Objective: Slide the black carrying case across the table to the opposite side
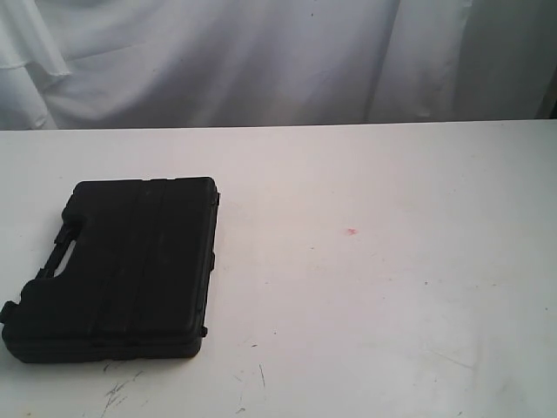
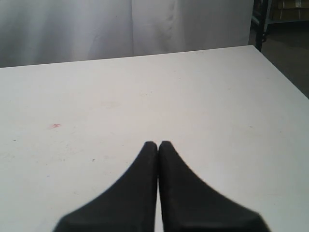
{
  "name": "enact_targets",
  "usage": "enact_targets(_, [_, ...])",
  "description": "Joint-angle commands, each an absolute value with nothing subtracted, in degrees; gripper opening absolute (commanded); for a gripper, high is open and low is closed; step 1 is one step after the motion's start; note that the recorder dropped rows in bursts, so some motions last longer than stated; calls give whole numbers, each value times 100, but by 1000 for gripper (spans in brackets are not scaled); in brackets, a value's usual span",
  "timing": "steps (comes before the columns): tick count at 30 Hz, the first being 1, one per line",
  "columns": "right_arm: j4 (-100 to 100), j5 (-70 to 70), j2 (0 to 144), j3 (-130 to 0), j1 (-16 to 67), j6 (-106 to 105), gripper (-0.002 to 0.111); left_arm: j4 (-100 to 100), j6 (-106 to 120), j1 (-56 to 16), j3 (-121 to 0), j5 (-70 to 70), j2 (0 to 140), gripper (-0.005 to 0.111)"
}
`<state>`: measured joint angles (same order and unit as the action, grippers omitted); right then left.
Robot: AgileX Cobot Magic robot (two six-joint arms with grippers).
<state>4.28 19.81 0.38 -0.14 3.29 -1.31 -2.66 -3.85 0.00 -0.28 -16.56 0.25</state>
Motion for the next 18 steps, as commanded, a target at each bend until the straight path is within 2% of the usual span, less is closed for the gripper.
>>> enact_targets(1, [395, 1982, 0, 0, 329, -150, 0, -229, -269, 0, 0, -1652, 0, 0])
enact_targets(18, [395, 1982, 0, 0, 329, -150, 0, -229, -107, 0, 0, -1631, 0, 0])
